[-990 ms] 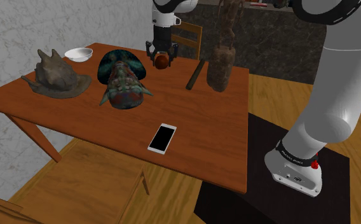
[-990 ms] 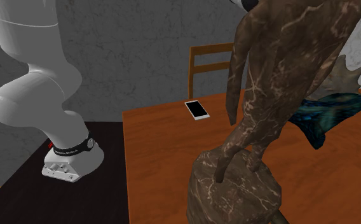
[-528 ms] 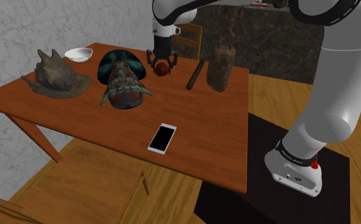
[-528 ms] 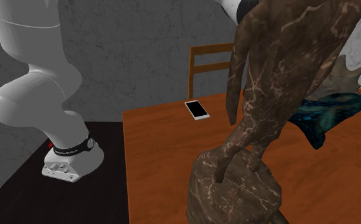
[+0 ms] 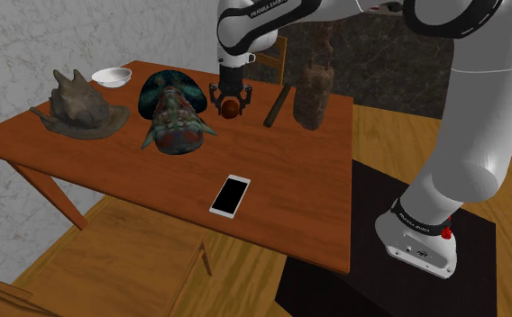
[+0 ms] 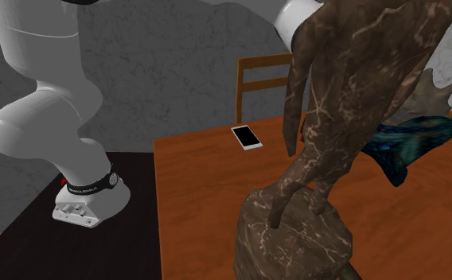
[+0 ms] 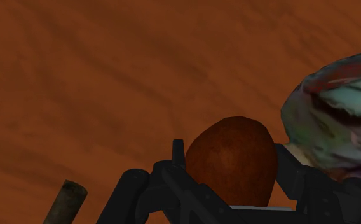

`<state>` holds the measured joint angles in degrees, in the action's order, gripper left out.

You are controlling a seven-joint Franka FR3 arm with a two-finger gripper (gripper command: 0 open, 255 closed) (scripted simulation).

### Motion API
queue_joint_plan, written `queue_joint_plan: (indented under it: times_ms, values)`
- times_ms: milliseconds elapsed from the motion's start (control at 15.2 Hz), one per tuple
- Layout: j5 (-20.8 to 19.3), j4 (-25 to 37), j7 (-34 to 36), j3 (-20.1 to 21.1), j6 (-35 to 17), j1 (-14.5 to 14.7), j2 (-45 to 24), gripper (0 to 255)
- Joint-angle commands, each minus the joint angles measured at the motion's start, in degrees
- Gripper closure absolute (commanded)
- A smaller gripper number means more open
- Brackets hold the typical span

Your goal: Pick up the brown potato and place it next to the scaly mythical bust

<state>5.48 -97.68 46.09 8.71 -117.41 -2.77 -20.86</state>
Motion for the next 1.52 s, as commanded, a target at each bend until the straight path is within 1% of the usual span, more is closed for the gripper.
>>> queue_joint_plan:
  times_ms: [0,1188,1452]
  values:
    - [-0.02,-0.64,-0.22,-0.05,-1.29,-0.04,-0.64,255]
    - [-0.3,-4.99,-1.21,-0.32,-12.41,0.33,-7.49,255]
    - [-0.31,-5.08,-1.25,-0.34,-12.83,0.35,-7.83,255]
